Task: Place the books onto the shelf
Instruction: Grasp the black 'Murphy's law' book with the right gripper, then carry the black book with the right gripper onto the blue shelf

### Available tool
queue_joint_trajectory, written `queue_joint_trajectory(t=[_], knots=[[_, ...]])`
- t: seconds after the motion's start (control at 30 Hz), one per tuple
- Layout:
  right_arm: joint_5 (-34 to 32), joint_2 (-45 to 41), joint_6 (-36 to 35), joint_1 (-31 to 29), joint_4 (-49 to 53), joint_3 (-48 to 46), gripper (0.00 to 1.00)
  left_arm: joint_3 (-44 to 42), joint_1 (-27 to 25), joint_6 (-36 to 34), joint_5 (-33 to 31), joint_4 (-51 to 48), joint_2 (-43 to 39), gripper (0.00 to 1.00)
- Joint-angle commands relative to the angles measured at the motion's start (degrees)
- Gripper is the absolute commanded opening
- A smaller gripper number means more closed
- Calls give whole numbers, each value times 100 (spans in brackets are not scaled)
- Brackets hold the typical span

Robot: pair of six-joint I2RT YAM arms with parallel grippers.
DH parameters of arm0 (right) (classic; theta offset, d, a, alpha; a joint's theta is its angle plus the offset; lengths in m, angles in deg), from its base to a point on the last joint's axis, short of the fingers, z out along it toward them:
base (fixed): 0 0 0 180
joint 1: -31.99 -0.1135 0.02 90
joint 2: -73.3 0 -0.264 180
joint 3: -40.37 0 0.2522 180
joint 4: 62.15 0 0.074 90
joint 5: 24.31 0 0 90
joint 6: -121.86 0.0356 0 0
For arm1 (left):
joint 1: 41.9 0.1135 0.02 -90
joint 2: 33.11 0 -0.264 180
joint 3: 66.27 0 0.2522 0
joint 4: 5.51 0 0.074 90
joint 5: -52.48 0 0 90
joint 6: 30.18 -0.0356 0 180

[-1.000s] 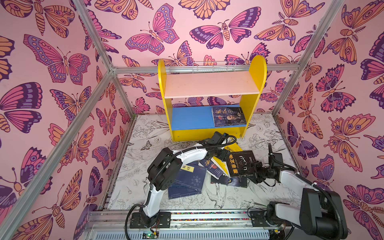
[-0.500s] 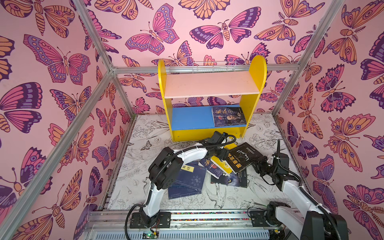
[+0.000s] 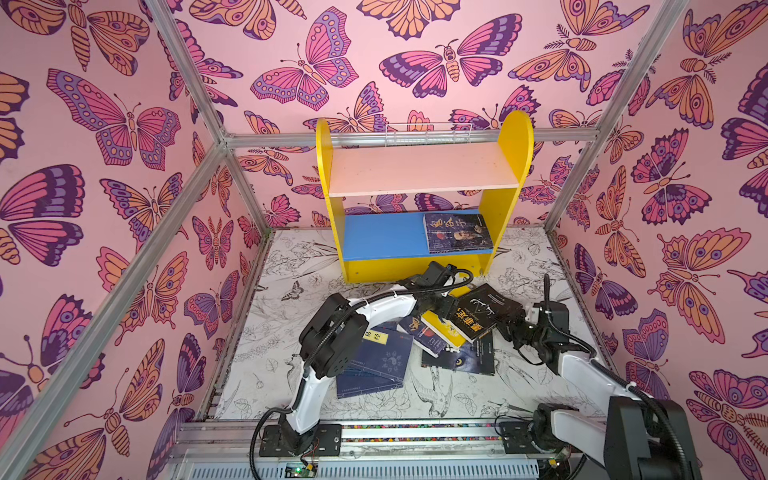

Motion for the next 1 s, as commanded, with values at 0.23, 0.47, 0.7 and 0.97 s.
queue_joint_trajectory(t=[0.23,0.47,0.7,0.97], knots=[[259,-597,-548,-94,413,705,0,-688,24,110,-1134,298,-671,86],[771,-1098,-1117,-156,743,1473,0,-2038,595,1513,-1697,836,-2207,100],[702,-832,-753,-802,-82,2136,0,-3142,1104,2907,-2650,525,-3197,99],[-966,534,-127,-1832,-1757,2806,0,-3185,1156,3000,-2900,241,-3320,99]])
